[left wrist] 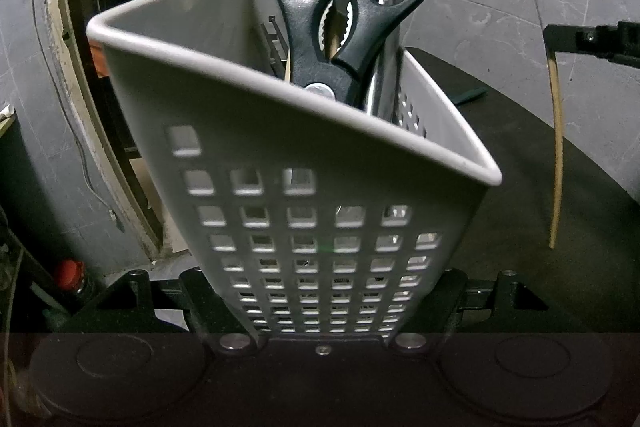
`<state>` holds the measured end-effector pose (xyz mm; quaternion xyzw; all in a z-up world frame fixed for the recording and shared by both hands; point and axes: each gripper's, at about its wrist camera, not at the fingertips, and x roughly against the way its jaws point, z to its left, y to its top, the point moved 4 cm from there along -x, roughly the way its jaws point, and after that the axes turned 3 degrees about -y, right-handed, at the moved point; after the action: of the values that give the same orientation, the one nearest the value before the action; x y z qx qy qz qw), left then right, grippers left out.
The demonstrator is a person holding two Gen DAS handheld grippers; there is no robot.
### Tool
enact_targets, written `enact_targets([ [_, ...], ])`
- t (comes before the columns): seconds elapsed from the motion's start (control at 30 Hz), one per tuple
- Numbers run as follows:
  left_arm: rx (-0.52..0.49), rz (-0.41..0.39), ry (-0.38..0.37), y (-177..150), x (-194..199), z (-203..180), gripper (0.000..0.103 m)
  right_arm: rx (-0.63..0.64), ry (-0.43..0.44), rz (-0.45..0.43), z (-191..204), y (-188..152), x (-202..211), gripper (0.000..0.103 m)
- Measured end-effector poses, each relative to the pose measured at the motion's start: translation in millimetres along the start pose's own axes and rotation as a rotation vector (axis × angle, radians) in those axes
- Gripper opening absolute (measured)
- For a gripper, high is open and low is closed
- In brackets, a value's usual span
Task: Organize utensils
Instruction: 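Lift the chopsticks with the right tool up toward the caddy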
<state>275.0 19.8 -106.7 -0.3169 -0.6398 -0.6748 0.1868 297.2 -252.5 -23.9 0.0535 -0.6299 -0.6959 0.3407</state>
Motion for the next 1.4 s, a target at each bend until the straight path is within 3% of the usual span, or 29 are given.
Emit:
enact_targets([
  [0.3, 0.001, -0.001, 0.000, 0.0, -0.1, -0.6, 0.076, 0.025, 0.010, -0.067, 9.2, 18.8, 11.7, 0.015],
  [0.53, 0.003, -0.003, -0.003, 0.5, 1.3, 0.3, 0.076, 0.089, 0.041, -0.150, 26.5, 60.9, 25.6, 0.015],
  [0.77, 0.004, -0.008, -0.003, 0.3, 2.6, 1.7, 0.077, 0.134, 0.192, -0.274, 60.7, 121.9, 43.7, 0.015],
  [1.0, 0.006, -0.009, -0.001, 0.4, 2.2, -0.1, 0.077, 0.154, 0.367, -0.352, 99.2, 156.6, 47.6, 0.015],
  [1.17, 0.006, -0.010, -0.001, 0.1, 2.6, -0.4, 0.077, 0.175, 0.438, -0.339, 121.9, 158.8, 33.9, 0.015],
  [1.4, 0.006, -0.010, -0.001, 0.2, 2.5, -0.3, 0.077, 0.136, 0.486, -0.245, 136.0, 132.3, 6.2, 0.015],
])
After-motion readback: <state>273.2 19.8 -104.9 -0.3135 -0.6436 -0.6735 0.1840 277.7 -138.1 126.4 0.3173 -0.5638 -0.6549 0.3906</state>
